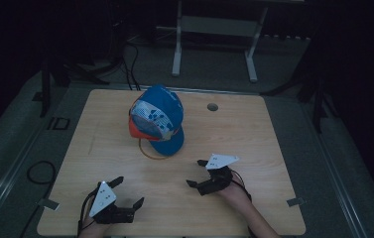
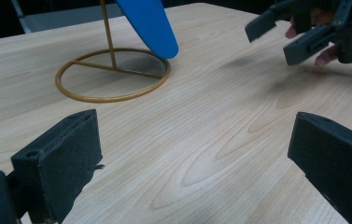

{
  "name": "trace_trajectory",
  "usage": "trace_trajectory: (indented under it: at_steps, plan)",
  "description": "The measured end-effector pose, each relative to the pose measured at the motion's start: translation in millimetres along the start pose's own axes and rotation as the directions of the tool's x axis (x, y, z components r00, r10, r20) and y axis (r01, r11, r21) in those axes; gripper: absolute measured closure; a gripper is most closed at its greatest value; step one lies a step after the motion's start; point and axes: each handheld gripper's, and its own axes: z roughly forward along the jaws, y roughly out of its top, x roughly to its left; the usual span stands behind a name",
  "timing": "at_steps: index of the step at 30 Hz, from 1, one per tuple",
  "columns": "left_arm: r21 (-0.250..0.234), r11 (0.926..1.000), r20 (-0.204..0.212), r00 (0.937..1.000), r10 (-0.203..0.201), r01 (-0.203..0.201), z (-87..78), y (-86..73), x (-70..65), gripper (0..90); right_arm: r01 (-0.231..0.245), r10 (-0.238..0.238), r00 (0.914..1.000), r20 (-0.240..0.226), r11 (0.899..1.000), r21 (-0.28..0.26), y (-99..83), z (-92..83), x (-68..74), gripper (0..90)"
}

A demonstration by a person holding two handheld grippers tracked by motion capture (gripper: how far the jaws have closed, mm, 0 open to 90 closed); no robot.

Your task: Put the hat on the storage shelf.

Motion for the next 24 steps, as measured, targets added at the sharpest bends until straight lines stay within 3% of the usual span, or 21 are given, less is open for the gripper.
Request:
trace_trajectory:
  at_steps: [6, 10, 24]
  plan:
    - [-0.001, 1.0, -0.002, 1.0, -0.004, 0.004, 0.0, 0.0, 0.2, 3.0, -0.027, 0.026, 0.9996, 0.009, 0.999, 0.023, -15.0, 1.1, -2.3, 14.0]
    - [-0.001, 1.0, 0.001, 1.0, -0.007, 0.007, -0.2, -0.2, -0.3, 3.0, -0.035, 0.035, 0.9992, 0.019, 0.999, -0.005, -17.2, -3.6, -3.0, 14.0]
    - [0.001, 1.0, -0.002, 1.0, -0.008, 0.008, -0.7, -1.8, -1.1, 3.1, -0.044, 0.044, 0.9973, 0.059, 0.999, -0.001, -25.3, -7.3, -10.6, 14.1]
